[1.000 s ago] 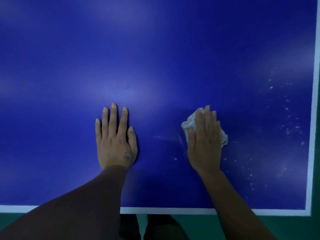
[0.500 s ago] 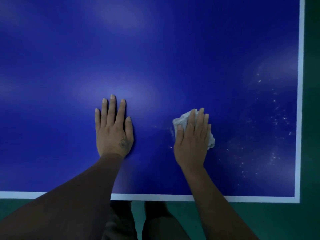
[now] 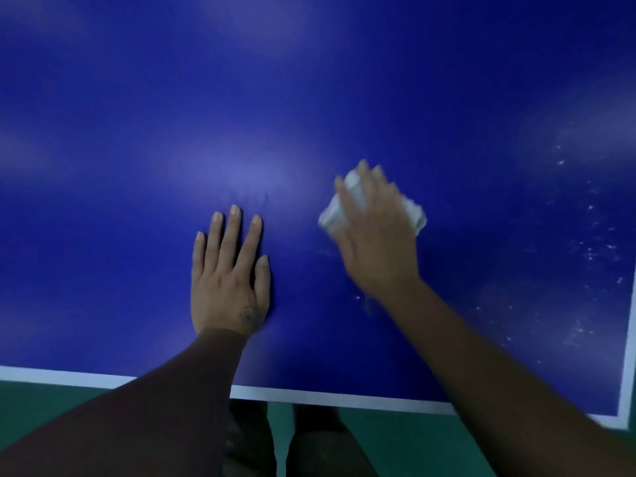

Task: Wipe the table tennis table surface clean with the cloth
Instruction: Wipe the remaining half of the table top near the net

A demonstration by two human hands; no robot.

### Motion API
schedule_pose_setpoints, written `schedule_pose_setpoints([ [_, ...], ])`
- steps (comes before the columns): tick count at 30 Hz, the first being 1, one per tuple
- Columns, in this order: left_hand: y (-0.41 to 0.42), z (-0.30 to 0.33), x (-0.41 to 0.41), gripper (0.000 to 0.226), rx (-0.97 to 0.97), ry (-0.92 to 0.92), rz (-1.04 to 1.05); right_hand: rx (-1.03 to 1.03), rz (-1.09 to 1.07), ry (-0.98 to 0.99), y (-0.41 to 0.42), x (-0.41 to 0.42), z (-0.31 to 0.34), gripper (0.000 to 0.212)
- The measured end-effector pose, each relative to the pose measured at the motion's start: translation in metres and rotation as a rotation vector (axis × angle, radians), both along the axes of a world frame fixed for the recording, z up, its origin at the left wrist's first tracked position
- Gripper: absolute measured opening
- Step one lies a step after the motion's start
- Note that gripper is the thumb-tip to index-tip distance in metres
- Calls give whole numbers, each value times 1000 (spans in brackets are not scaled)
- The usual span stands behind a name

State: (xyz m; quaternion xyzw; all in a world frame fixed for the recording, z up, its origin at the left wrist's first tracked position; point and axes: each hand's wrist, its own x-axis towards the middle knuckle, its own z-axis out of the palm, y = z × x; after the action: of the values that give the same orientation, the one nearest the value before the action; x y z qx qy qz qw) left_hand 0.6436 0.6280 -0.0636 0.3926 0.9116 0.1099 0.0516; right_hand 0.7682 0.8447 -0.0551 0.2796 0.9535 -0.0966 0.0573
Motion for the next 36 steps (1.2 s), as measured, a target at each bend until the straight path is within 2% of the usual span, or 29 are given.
schedule_pose_setpoints([
  [3, 0, 1, -1, 58, 8, -7, 8, -93, 146, 22, -40, 30, 3, 63],
  [5, 0, 0, -1, 58, 10, -10, 6, -63, 185, 19, -22, 26, 2, 64],
  [9, 2, -1, -1, 59, -10, -14, 9, -4, -35, 40, 39, -11, 0, 63],
  [11, 2, -1, -1, 59, -23, -16, 6, 3, -59, 56, 42, -18, 1, 61],
  [16, 0, -1, -2, 59, -5, -20, 3, -77, 239, 25, -19, 24, 2, 59],
  [19, 0, -1, -2, 59, -5, -19, 0, -66, 354, 3, -15, 28, 3, 58],
  [21, 0, -2, -2, 59, -16, -23, -5, -34, 299, 12, 4, 3, 3, 60],
  [23, 0, -2, -2, 59, -22, -22, -5, -36, 149, 36, 20, -30, 5, 64],
  [25, -1, -3, -2, 59, -21, -18, -5, -32, 117, 39, 15, -46, 3, 65],
  [30, -2, -3, -3, 58, -9, -18, -15, -115, 451, 43, -45, -2, 8, 64],
  [32, -2, -4, -3, 58, 0, -13, -19, -105, 530, 20, -43, 9, 11, 61],
  [34, -2, -4, -2, 58, -8, -8, -16, -57, 459, 19, -16, 9, 5, 57],
  [36, -1, -4, -1, 57, -12, -5, -15, 41, 277, 42, 23, 14, 1, 53],
])
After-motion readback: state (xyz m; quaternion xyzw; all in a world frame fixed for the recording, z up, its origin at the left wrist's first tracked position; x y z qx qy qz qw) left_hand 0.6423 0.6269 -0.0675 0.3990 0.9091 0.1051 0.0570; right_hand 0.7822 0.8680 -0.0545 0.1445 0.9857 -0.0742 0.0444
